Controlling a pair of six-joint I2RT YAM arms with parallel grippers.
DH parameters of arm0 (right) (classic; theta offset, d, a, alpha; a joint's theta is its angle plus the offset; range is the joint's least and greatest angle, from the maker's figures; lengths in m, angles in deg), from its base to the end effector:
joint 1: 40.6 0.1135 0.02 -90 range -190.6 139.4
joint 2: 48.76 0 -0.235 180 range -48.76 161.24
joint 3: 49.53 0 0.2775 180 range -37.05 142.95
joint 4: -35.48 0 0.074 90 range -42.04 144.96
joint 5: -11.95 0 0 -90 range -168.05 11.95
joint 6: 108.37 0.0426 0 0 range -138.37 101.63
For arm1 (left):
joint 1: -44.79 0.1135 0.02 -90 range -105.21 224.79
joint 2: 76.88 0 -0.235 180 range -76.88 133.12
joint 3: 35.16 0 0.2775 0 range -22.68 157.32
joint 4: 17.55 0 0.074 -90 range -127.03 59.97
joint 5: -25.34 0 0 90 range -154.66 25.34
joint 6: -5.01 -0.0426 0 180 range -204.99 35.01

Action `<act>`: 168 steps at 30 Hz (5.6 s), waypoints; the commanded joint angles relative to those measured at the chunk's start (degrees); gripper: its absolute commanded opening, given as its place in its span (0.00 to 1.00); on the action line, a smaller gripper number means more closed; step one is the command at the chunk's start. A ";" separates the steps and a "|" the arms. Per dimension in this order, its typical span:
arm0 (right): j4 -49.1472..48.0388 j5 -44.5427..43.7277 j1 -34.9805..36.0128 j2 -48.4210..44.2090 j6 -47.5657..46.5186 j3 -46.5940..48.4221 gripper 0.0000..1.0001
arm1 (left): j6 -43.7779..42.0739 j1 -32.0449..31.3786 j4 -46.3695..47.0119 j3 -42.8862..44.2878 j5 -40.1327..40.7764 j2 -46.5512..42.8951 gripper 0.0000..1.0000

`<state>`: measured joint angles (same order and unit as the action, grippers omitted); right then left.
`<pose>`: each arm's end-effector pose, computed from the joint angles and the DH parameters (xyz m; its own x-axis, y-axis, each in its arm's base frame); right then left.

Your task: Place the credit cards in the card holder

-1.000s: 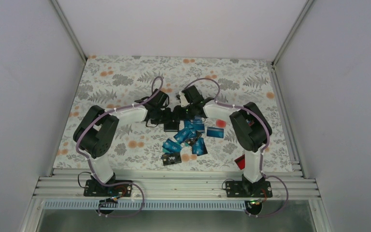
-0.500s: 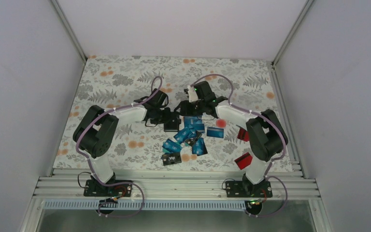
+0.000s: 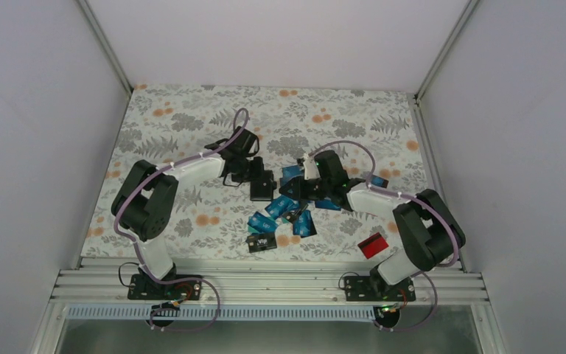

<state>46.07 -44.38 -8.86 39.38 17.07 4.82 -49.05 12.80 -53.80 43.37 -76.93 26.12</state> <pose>0.2608 0.1891 0.1175 -0.9339 -0.0102 -0.3575 -0.2863 0.6202 0.7303 0.3192 -0.2100 0.1267 -0.9545 -0.0800 -0.2872 0.0563 0.8976 -0.4371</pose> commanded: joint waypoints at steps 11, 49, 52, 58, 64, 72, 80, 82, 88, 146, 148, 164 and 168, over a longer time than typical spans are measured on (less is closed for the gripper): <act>-22.16 8.14 1.27 10.36 11.54 -1.58 0.14 | -1.17 0.26 -3.28 4.25 -5.42 -2.32 0.32; -9.36 -3.65 -4.41 1.85 4.23 -5.65 0.09 | 5.92 -3.86 -5.50 6.66 -1.53 5.78 0.18; -9.31 -3.59 -4.58 1.65 4.19 -5.89 0.09 | 6.14 -3.87 -5.24 6.69 -1.11 5.88 0.14; -9.24 -3.52 -4.81 1.65 3.89 -5.87 0.08 | 6.25 -3.95 -5.09 7.00 -1.02 6.16 0.10; -9.39 -2.81 -4.80 1.89 3.87 -5.75 0.07 | 6.03 -4.03 -6.19 7.89 -0.12 6.10 0.02; -11.38 0.19 -2.45 2.81 4.33 -4.63 0.06 | 4.53 -4.22 -9.02 9.89 2.16 5.90 0.02; -15.33 4.12 1.61 8.10 6.66 -0.10 0.05 | 3.78 -4.23 -9.47 9.31 3.04 5.81 0.02; -15.18 4.13 2.05 9.87 6.74 1.28 0.05 | 3.69 -4.20 -9.45 9.28 3.09 5.65 0.02; -15.74 3.73 2.44 15.10 7.44 3.64 0.04 | 3.69 -4.23 -9.69 9.11 3.03 5.56 0.02; -8.87 -2.09 2.45 23.50 6.70 7.62 0.04 | 2.29 -3.87 -14.73 9.46 7.71 6.02 0.02; -8.71 -2.19 2.49 23.54 6.66 7.71 0.04 | 2.33 -3.84 -14.77 9.41 7.87 5.90 0.02; -7.41 -2.89 2.49 24.05 6.70 8.18 0.04 | 3.36 -3.46 -13.40 5.16 9.20 5.33 0.02; -6.97 -3.17 2.44 24.16 6.66 8.34 0.04 | 4.01 -2.74 -11.85 2.51 9.48 4.79 0.02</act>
<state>34.97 -43.66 -6.87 60.91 24.62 12.80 -45.53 9.28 -64.23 49.38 -68.96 31.01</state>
